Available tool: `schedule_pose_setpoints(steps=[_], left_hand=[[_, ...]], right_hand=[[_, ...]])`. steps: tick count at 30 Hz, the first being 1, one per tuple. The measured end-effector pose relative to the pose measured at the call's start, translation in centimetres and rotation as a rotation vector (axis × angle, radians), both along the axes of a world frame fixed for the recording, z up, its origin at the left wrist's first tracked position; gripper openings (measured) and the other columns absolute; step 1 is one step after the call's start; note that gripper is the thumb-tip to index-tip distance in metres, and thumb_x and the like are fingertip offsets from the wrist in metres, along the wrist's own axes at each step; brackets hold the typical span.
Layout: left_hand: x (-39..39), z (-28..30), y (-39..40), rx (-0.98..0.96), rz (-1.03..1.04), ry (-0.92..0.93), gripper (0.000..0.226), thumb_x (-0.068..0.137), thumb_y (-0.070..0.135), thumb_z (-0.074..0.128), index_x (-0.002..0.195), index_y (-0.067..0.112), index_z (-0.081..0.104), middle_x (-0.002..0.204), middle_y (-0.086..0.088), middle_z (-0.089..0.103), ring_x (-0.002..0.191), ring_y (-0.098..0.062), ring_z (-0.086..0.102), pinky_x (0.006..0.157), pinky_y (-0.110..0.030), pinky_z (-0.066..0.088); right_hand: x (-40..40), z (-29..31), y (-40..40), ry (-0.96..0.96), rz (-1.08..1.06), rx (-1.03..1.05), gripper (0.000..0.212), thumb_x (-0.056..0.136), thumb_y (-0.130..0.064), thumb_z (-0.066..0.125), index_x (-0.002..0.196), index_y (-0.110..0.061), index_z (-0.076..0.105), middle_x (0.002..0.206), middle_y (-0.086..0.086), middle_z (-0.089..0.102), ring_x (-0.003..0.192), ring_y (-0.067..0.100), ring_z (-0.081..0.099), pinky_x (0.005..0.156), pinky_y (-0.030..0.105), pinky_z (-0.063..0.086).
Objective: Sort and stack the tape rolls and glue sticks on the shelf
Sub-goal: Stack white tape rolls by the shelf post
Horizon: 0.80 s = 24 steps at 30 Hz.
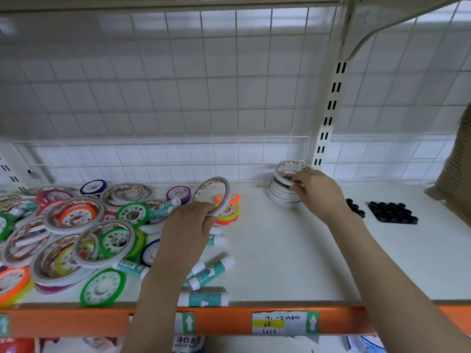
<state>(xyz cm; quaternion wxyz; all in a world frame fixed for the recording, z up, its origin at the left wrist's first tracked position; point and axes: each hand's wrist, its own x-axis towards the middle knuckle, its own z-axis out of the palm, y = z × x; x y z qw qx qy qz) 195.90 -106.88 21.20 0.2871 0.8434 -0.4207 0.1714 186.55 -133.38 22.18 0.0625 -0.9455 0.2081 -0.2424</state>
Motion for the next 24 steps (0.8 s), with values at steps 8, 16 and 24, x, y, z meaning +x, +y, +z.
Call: schedule_pose_setpoints(steps=[8, 16, 24], left_hand=[[0.3, -0.3, 0.7, 0.055, 0.033, -0.006, 0.026, 0.084, 0.025, 0.052, 0.094, 0.007, 0.067, 0.082, -0.007, 0.068, 0.073, -0.027, 0.063, 0.067, -0.046, 0.053], [0.4, -0.4, -0.1, 0.057, 0.021, -0.045, 0.019, 0.078, 0.021, 0.057, 0.084, 0.007, 0.068, 0.071, -0.005, 0.067, 0.062, -0.026, 0.063, 0.056, -0.035, 0.051], [0.4, 1.4, -4.0, 0.084, -0.029, -0.047, 0.02, 0.089, 0.02, 0.053, 0.097, 0.008, 0.068, 0.087, -0.01, 0.068, 0.082, -0.032, 0.062, 0.073, -0.038, 0.047]], right_hand=[[0.6, -0.5, -0.8, 0.047, 0.023, 0.02, 0.031, 0.094, -0.024, 0.052, 0.124, -0.026, 0.06, 0.118, 0.003, 0.06, 0.112, 0.024, 0.052, 0.08, 0.03, 0.043], [-0.1, -0.8, -0.4, 0.111, 0.068, 0.024, 0.034, 0.096, -0.021, 0.048, 0.128, -0.016, 0.055, 0.124, 0.007, 0.056, 0.118, 0.028, 0.048, 0.085, 0.032, 0.043], [-5.3, -3.1, -0.5, -0.012, -0.024, 0.028, 0.033, 0.081, -0.008, 0.066, 0.111, 0.005, 0.063, 0.107, 0.02, 0.066, 0.104, 0.04, 0.059, 0.091, 0.044, 0.046]])
